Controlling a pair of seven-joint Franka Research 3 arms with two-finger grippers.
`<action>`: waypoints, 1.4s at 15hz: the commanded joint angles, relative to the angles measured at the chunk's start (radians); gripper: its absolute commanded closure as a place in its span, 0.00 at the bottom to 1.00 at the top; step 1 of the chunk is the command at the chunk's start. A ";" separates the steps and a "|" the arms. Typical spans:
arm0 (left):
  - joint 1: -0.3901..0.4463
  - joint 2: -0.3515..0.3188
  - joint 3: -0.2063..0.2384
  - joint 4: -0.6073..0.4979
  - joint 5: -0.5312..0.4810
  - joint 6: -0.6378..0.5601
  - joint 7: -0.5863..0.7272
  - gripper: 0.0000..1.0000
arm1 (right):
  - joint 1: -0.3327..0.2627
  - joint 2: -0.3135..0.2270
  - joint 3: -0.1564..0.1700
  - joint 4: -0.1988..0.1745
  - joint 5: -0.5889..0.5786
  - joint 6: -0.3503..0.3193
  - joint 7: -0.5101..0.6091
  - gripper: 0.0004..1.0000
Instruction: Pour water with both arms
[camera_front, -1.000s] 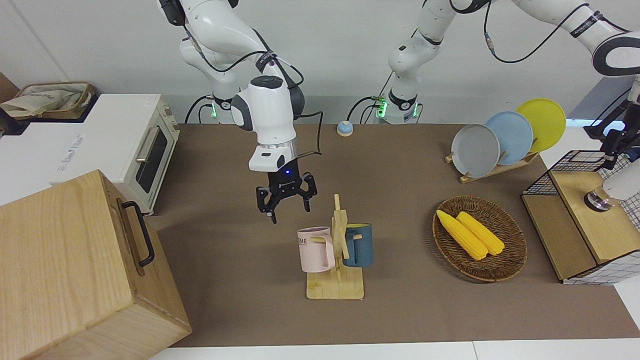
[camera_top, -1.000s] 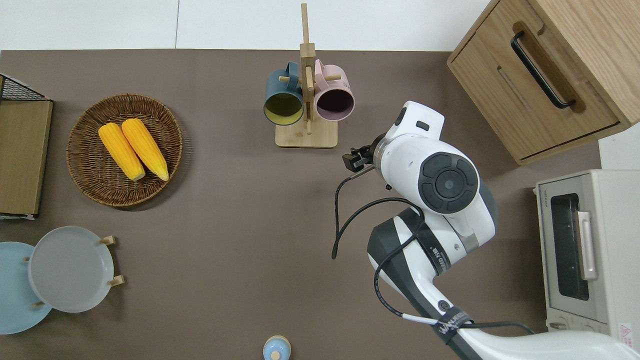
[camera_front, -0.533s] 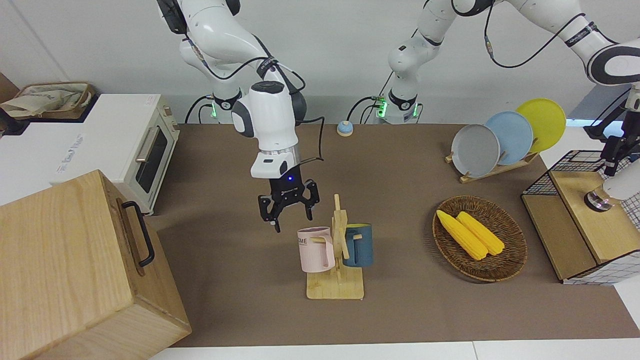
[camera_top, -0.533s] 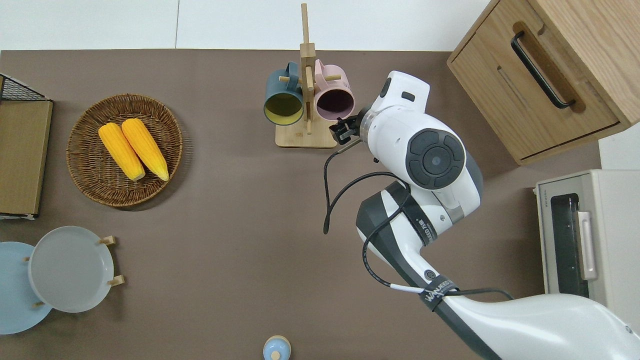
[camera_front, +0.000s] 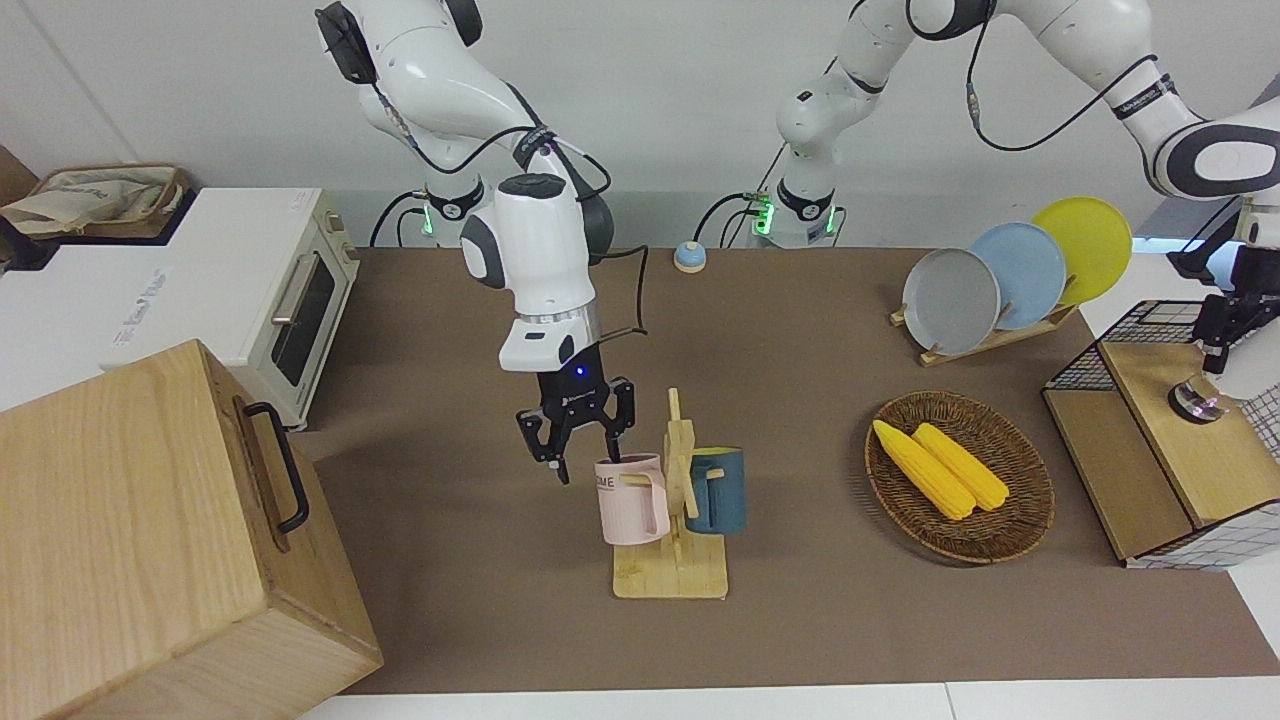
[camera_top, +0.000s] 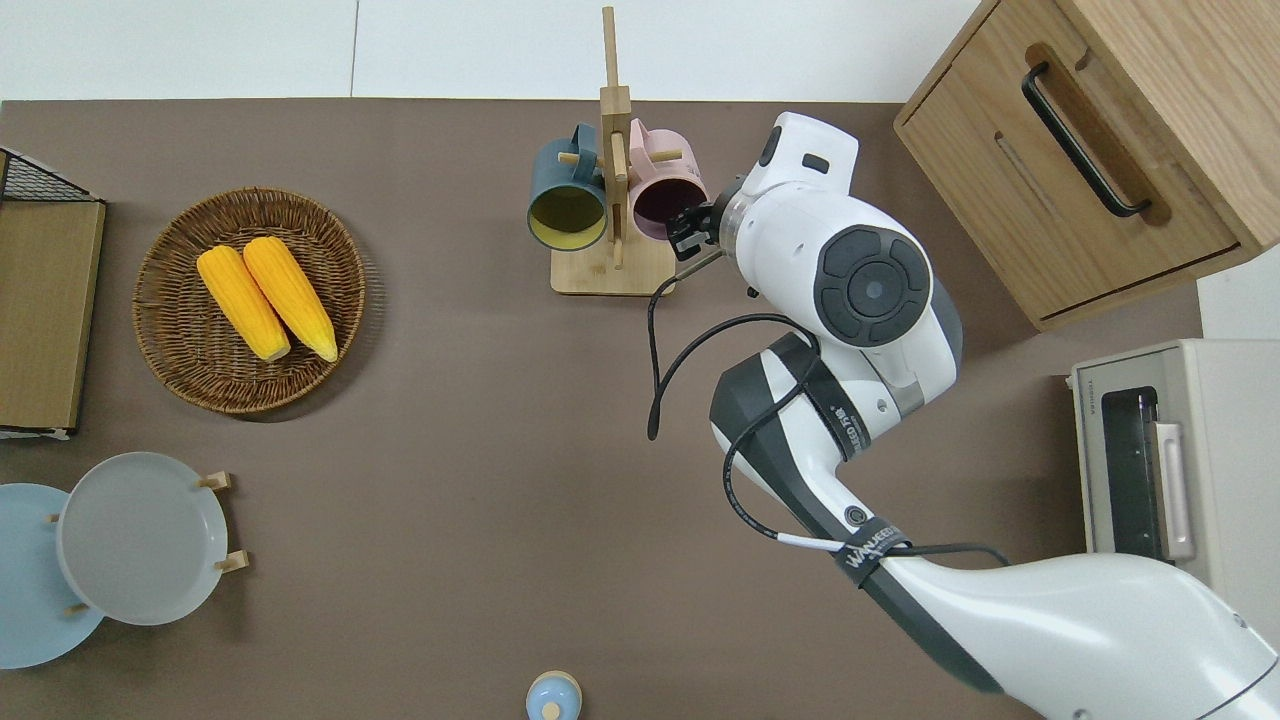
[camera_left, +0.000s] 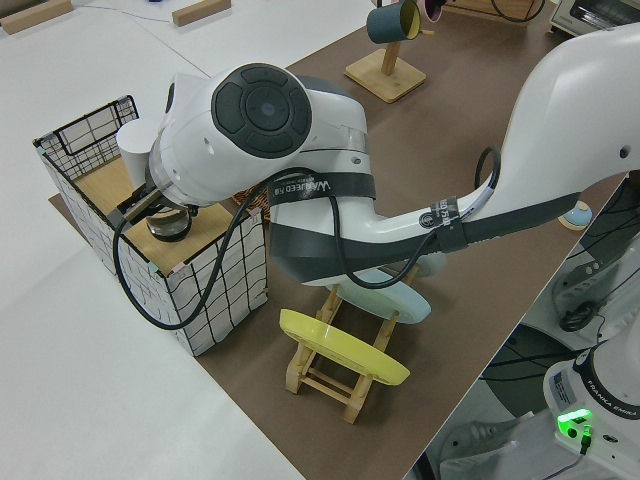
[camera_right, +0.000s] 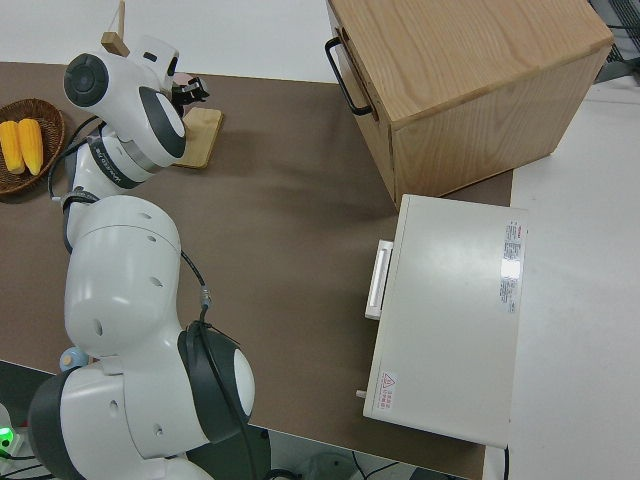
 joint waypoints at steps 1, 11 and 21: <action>-0.007 -0.010 0.001 -0.046 -0.068 0.059 0.066 0.00 | 0.015 0.052 -0.005 0.070 -0.018 0.006 -0.028 0.66; -0.024 -0.006 0.001 -0.046 -0.112 0.079 0.092 0.00 | 0.020 0.064 -0.005 0.091 -0.017 0.006 -0.030 1.00; -0.039 0.005 0.003 -0.061 -0.101 0.111 0.097 0.59 | 0.018 0.035 -0.014 0.081 -0.025 -0.028 -0.043 1.00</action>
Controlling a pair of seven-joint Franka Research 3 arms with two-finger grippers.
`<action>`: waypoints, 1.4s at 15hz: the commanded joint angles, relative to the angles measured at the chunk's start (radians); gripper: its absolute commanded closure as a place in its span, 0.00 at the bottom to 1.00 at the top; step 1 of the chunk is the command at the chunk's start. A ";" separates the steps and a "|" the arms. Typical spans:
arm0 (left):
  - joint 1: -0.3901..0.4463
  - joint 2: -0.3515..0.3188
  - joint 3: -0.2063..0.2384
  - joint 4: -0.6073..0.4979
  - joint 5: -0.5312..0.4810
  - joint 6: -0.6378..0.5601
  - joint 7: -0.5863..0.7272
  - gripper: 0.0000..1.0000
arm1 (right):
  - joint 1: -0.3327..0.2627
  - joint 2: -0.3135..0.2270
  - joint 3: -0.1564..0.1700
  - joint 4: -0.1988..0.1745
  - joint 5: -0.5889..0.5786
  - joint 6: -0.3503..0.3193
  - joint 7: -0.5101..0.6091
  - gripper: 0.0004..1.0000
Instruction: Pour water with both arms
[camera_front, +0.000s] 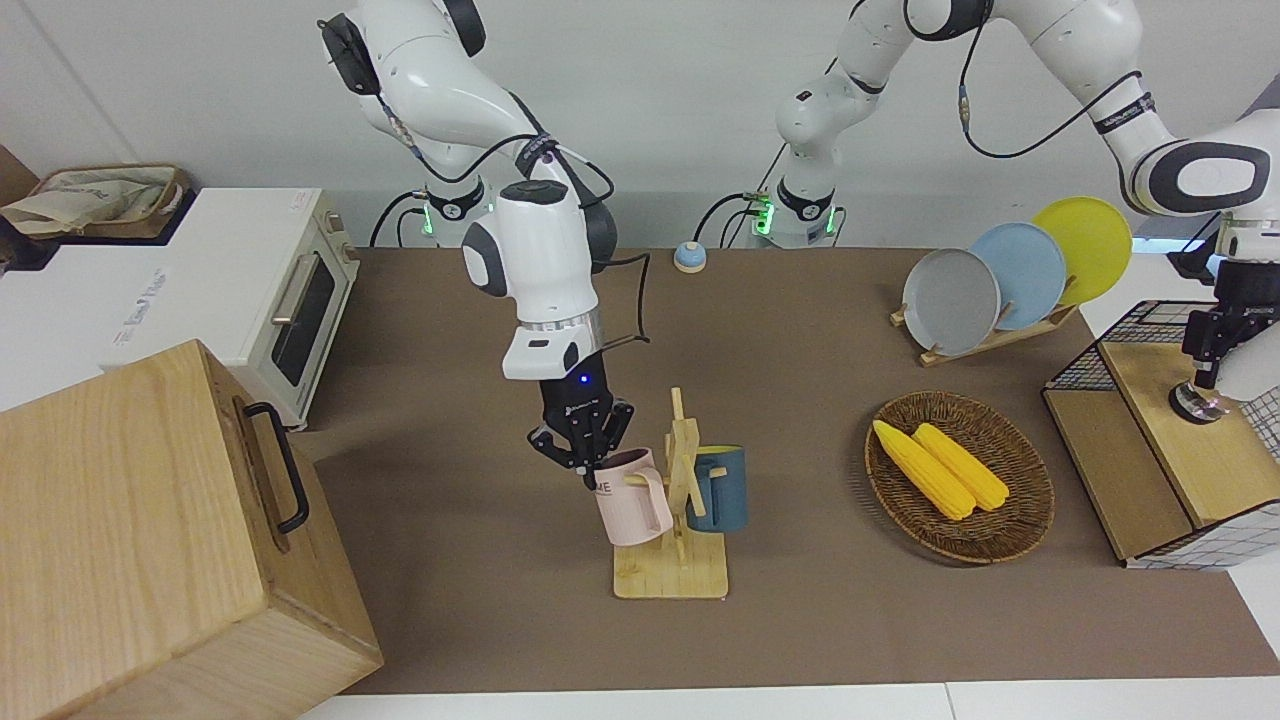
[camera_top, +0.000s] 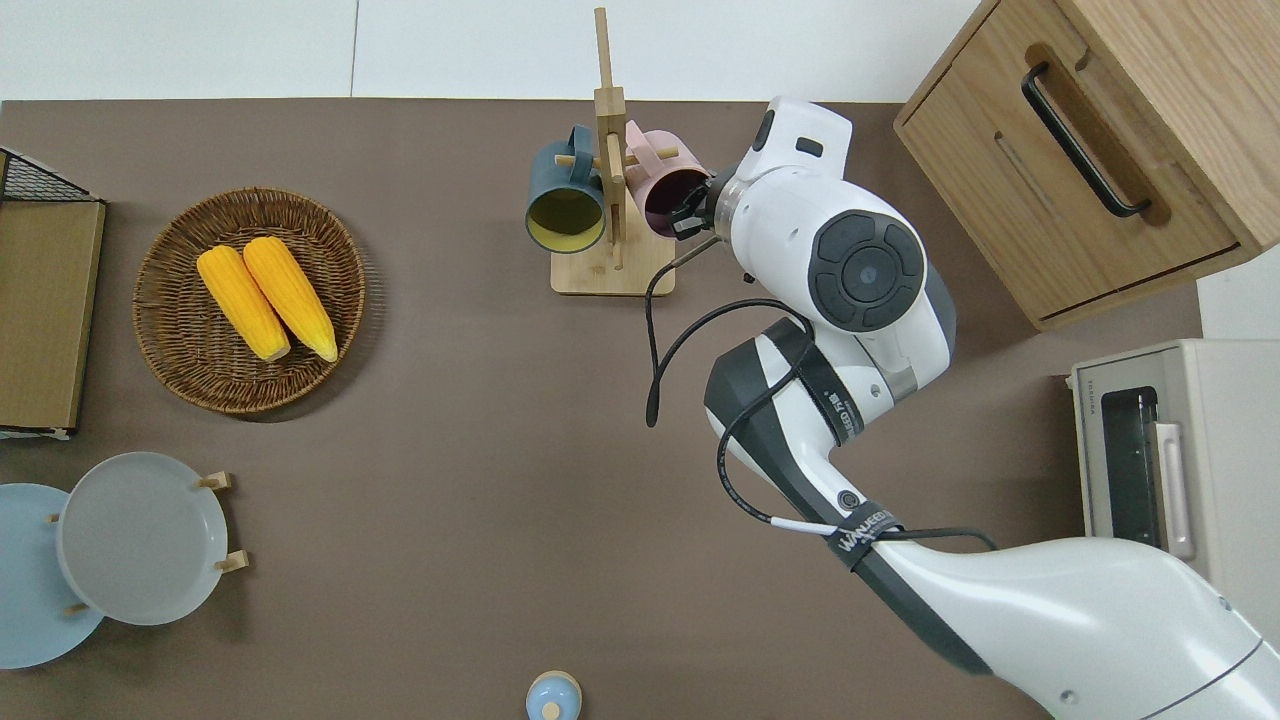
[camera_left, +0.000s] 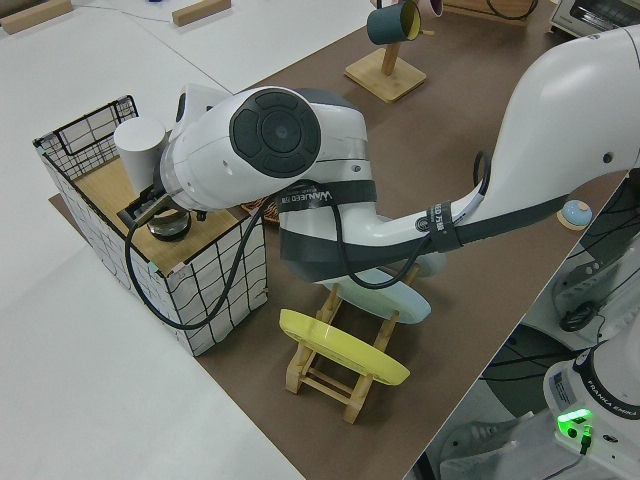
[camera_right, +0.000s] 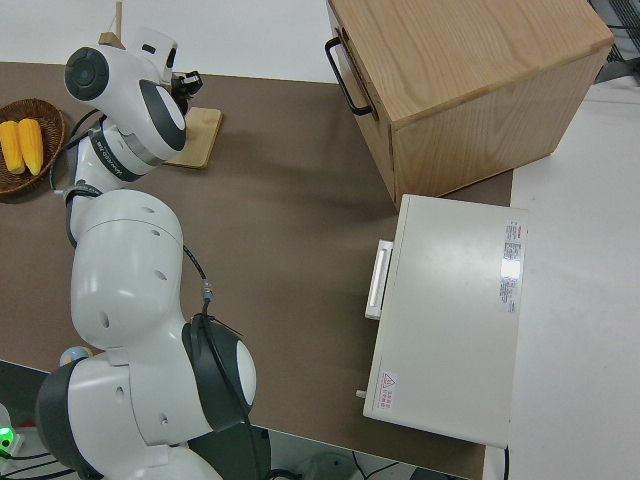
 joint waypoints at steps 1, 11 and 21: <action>-0.022 0.002 0.010 -0.019 -0.012 0.044 0.027 0.79 | 0.003 -0.006 -0.007 0.021 -0.013 -0.034 -0.018 1.00; -0.025 -0.008 0.019 0.000 0.030 0.036 -0.034 0.94 | -0.044 -0.051 -0.007 -0.009 -0.008 -0.065 -0.064 1.00; -0.025 -0.053 0.025 0.162 0.194 -0.186 -0.281 0.94 | -0.097 -0.125 -0.003 -0.080 -0.001 -0.085 -0.148 1.00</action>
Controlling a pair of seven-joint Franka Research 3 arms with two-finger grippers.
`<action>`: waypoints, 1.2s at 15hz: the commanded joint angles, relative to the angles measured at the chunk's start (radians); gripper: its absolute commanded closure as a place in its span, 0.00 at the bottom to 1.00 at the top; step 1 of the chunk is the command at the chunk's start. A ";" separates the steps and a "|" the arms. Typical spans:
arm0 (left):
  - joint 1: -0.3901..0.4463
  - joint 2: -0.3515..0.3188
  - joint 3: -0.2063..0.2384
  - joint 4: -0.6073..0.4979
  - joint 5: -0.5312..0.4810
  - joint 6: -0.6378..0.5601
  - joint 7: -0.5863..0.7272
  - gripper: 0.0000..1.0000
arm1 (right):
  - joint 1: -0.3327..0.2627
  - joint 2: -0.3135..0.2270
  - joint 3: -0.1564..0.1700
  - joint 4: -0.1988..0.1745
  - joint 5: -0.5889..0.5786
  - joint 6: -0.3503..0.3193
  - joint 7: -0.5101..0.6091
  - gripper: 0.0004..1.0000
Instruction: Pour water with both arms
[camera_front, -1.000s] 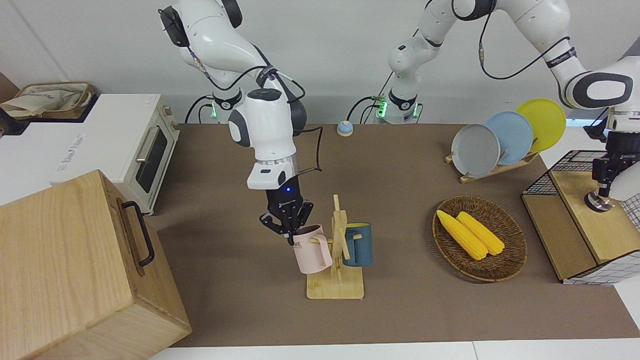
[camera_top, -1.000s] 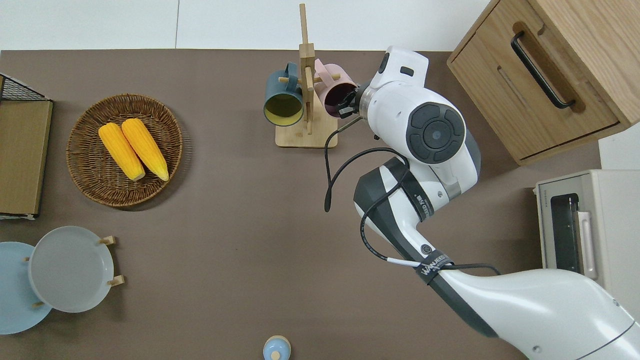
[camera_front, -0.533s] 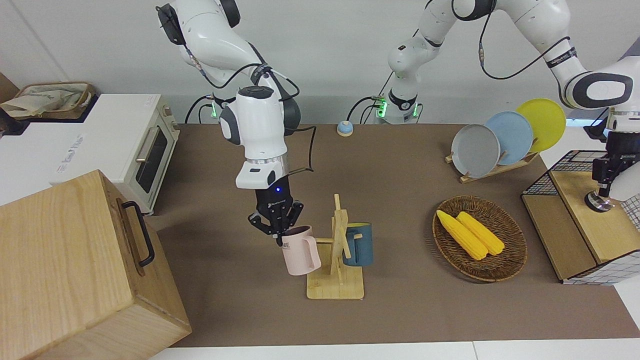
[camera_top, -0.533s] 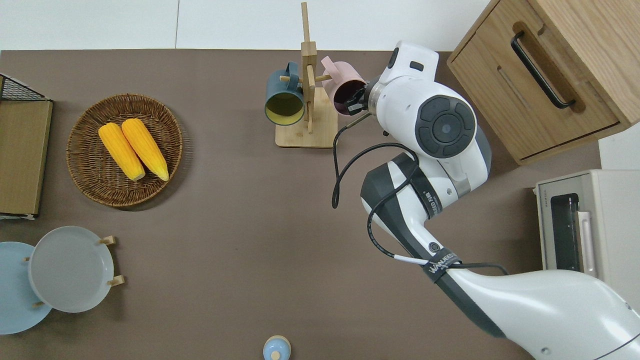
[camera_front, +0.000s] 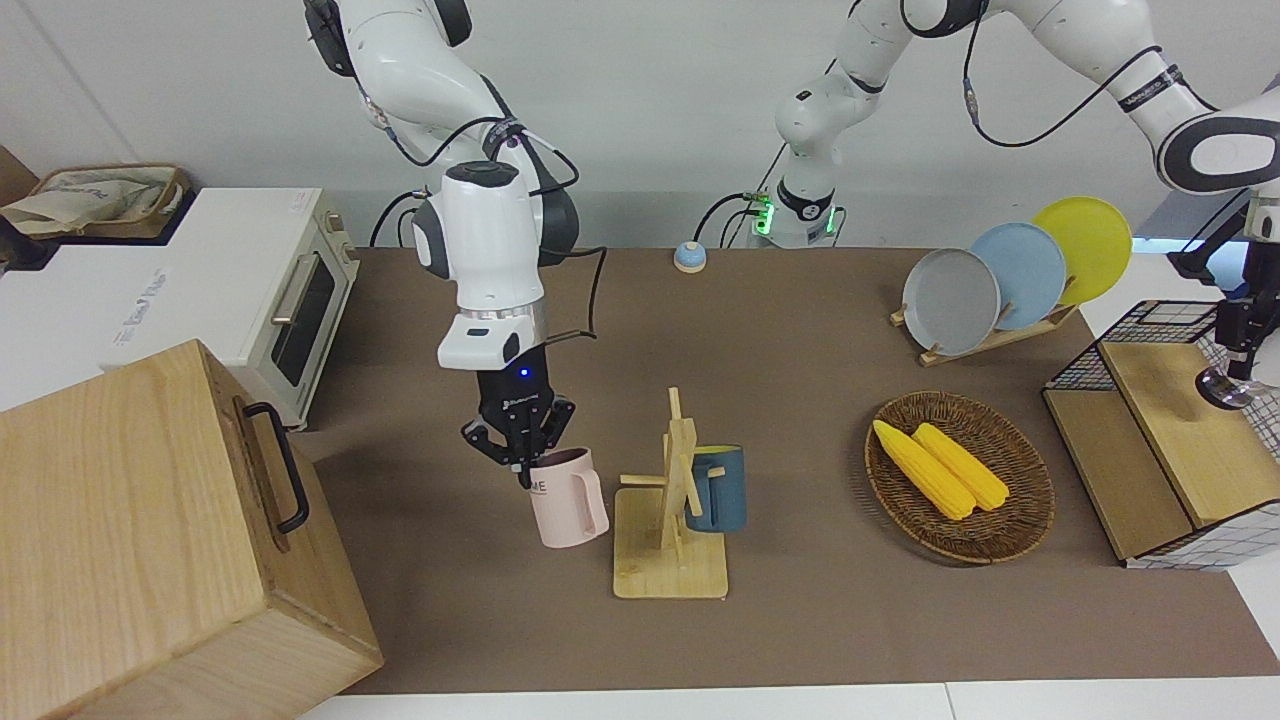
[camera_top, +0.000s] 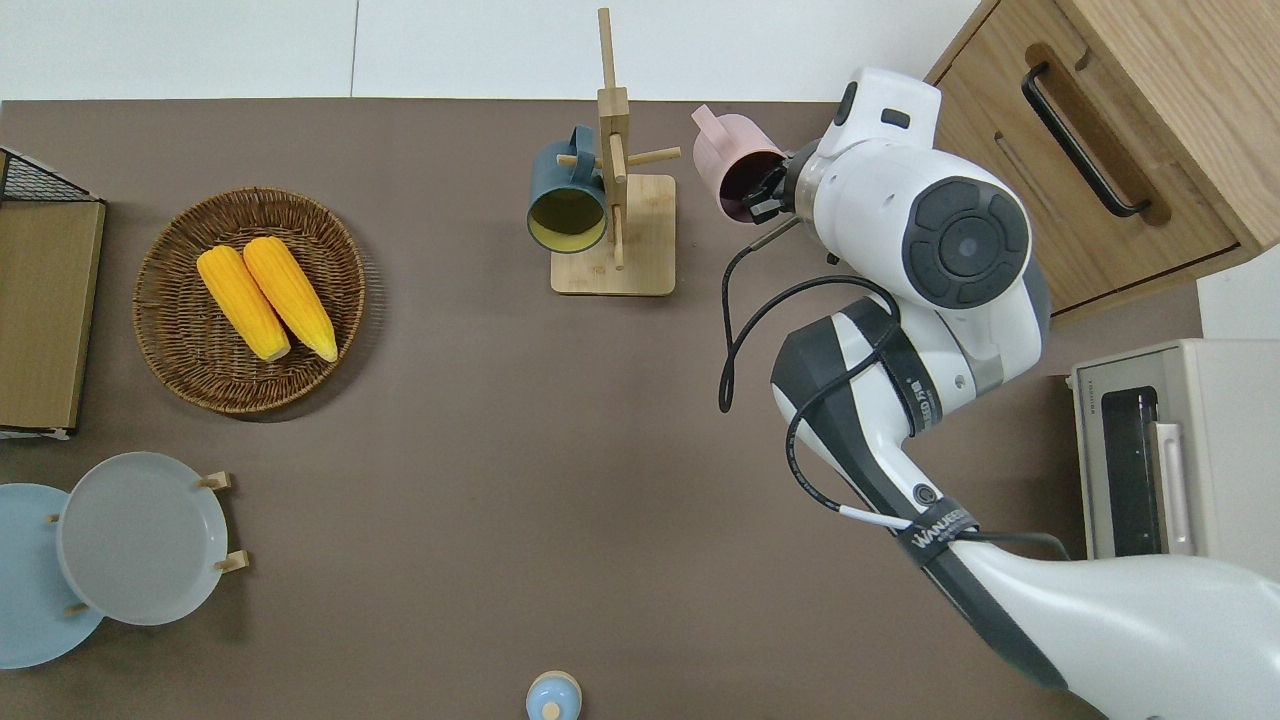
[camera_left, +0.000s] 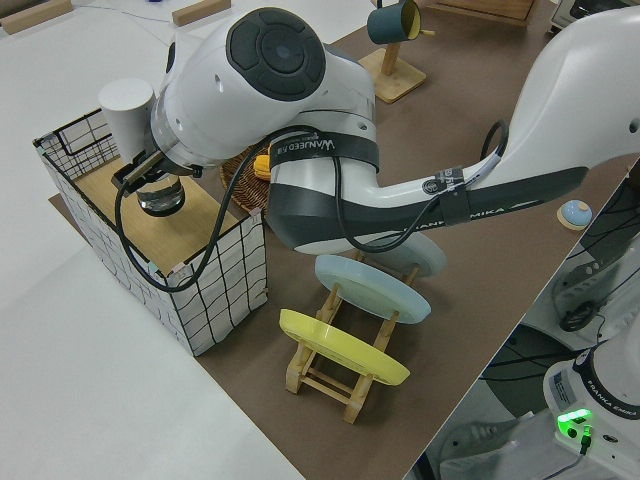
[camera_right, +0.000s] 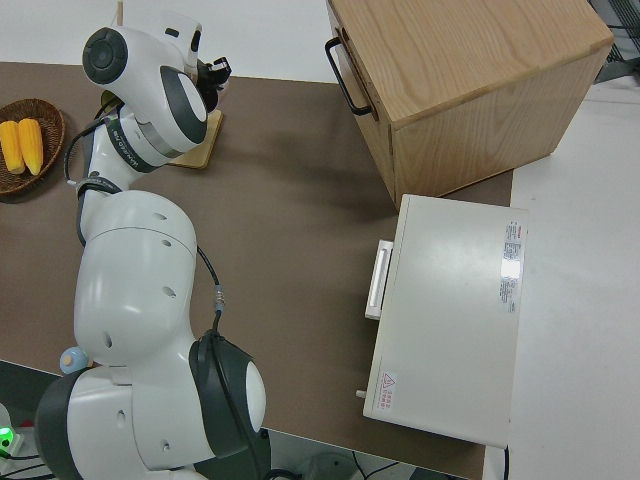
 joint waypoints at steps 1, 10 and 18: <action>-0.012 -0.046 0.022 0.065 0.030 -0.105 -0.076 0.94 | -0.025 -0.046 0.015 -0.044 -0.001 -0.017 -0.028 1.00; -0.024 -0.141 0.007 0.106 0.198 -0.217 -0.298 0.94 | -0.074 -0.106 -0.008 -0.072 0.038 -0.077 -0.028 1.00; -0.046 -0.184 -0.007 0.097 0.267 -0.260 -0.389 0.97 | -0.072 -0.199 -0.065 -0.158 0.191 -0.359 -0.011 1.00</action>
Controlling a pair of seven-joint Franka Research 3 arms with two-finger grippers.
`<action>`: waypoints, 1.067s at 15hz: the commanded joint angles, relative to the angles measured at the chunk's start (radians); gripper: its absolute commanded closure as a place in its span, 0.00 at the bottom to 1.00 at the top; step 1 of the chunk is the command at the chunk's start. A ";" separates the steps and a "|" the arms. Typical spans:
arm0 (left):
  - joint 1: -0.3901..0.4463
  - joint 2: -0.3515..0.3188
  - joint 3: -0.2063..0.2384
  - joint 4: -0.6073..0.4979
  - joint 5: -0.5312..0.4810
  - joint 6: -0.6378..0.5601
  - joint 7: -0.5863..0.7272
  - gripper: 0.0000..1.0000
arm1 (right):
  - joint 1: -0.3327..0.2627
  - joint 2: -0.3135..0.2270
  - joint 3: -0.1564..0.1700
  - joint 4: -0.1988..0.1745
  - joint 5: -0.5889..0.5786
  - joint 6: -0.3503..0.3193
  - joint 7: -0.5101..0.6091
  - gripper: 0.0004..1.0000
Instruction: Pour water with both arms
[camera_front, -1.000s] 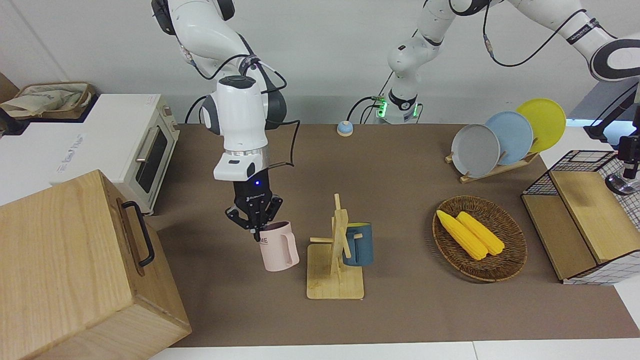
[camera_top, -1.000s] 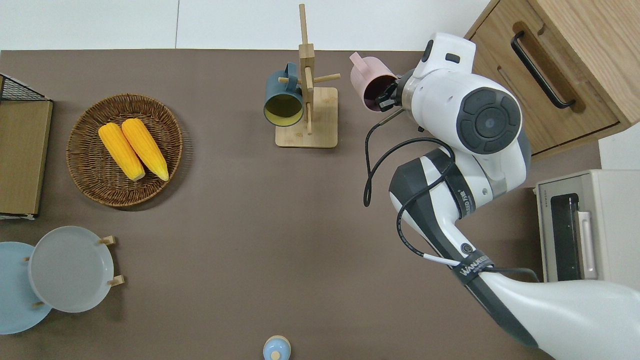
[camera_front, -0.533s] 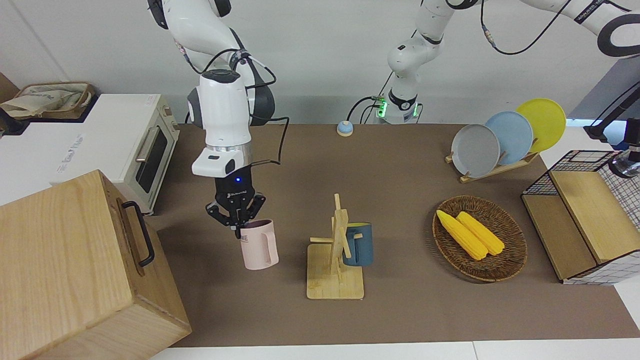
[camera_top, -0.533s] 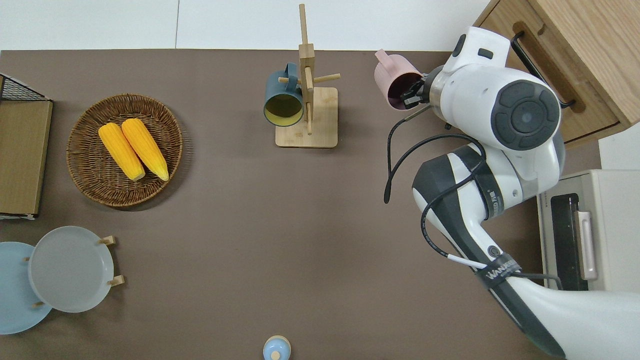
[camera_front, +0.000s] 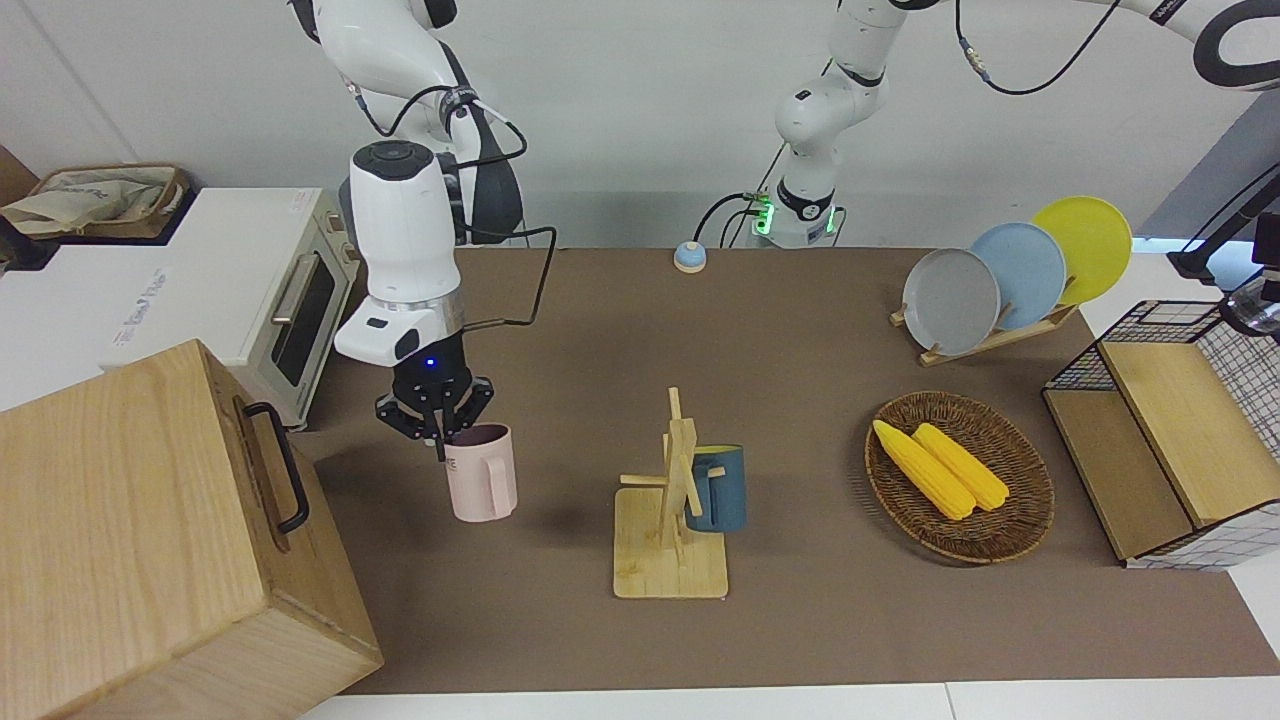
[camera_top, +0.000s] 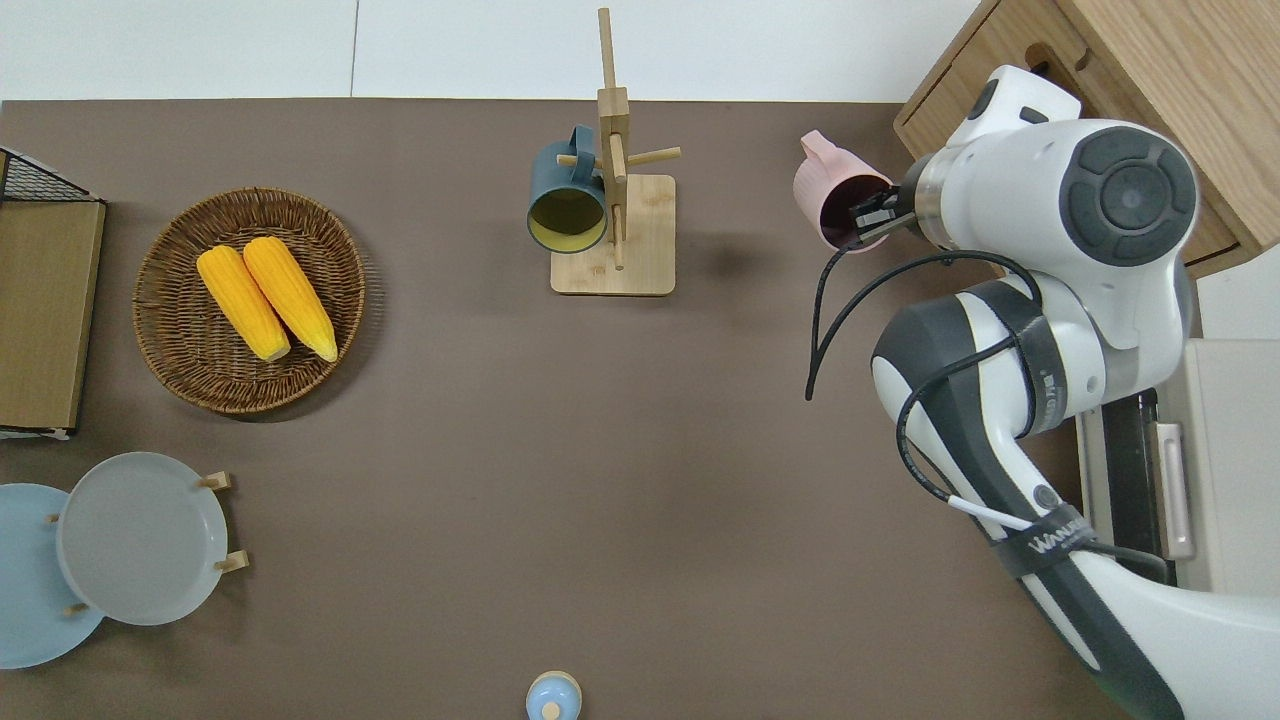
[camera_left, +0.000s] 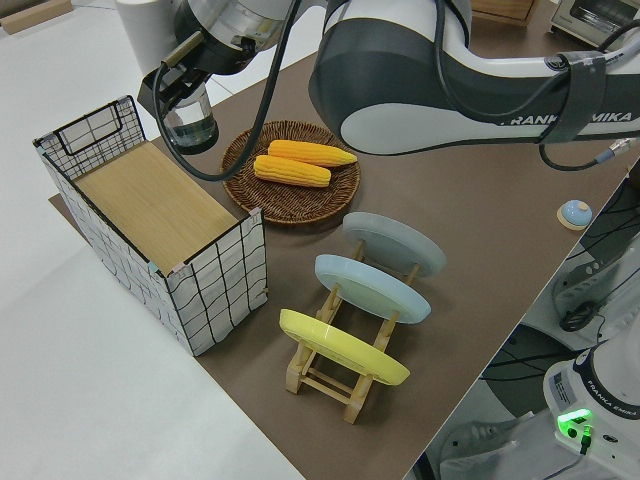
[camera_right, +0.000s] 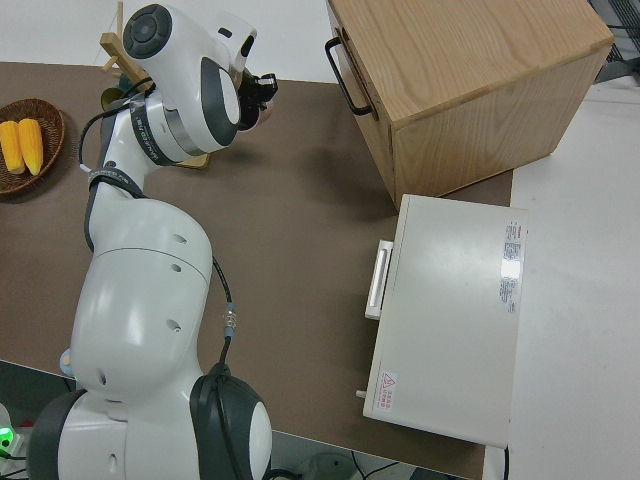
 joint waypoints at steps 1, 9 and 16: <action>-0.062 -0.041 0.017 0.004 0.065 -0.032 -0.079 0.97 | -0.002 -0.088 0.003 -0.077 0.051 -0.163 0.018 1.00; -0.283 -0.173 0.160 -0.175 0.119 -0.038 -0.188 0.97 | 0.108 -0.105 0.016 -0.143 0.177 -0.335 0.329 1.00; -0.368 -0.302 0.155 -0.364 0.168 -0.025 -0.300 0.97 | 0.258 -0.070 0.063 -0.165 0.324 -0.292 0.750 1.00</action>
